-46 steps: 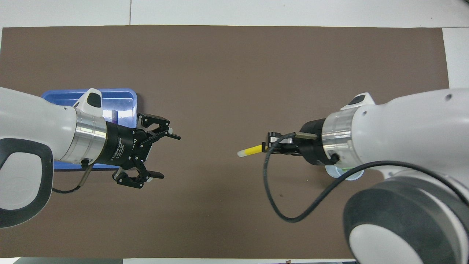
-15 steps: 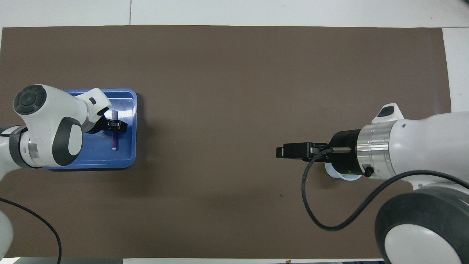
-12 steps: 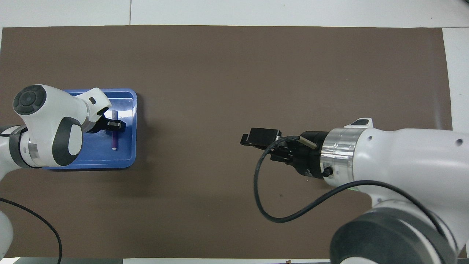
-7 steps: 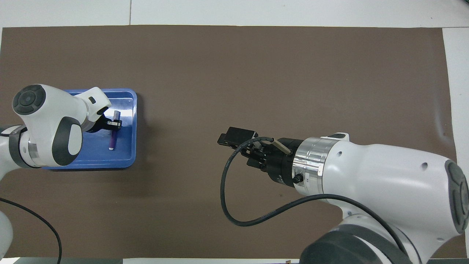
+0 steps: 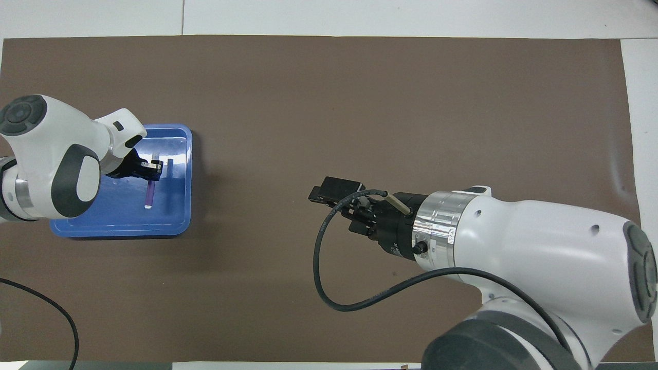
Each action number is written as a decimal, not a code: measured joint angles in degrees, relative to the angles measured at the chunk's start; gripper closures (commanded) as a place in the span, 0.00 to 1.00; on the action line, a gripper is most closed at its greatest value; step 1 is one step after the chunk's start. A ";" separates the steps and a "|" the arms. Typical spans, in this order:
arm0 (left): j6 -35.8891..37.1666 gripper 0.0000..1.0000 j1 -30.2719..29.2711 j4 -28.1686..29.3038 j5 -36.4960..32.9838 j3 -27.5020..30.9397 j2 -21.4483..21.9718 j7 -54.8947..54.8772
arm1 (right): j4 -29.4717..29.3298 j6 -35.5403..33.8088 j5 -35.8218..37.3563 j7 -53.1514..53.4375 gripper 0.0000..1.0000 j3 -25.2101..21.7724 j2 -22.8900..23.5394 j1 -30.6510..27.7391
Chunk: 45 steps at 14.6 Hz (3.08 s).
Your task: Transfer and insert pens with both arms
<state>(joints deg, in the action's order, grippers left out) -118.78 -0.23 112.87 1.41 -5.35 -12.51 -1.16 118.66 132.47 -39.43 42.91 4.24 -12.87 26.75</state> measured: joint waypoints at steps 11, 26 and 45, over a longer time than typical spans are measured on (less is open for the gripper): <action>31.63 1.00 5.93 -15.14 20.61 -1.32 12.16 58.96 | 0.63 2.08 -0.04 0.15 0.00 0.21 0.55 1.33; 23.72 1.00 9.99 0.61 45.14 -1.40 20.12 82.42 | 0.47 9.49 -0.06 7.48 0.33 0.41 1.45 9.38; 21.47 0.00 10.62 0.64 46.53 -1.71 20.93 84.06 | 0.40 8.76 -0.06 7.44 1.00 0.15 1.47 9.45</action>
<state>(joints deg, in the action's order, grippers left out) -97.31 10.40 113.51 47.94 -7.06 8.42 82.90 119.07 141.22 -39.50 50.35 4.39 -11.40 36.19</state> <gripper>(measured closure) 0.665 0.828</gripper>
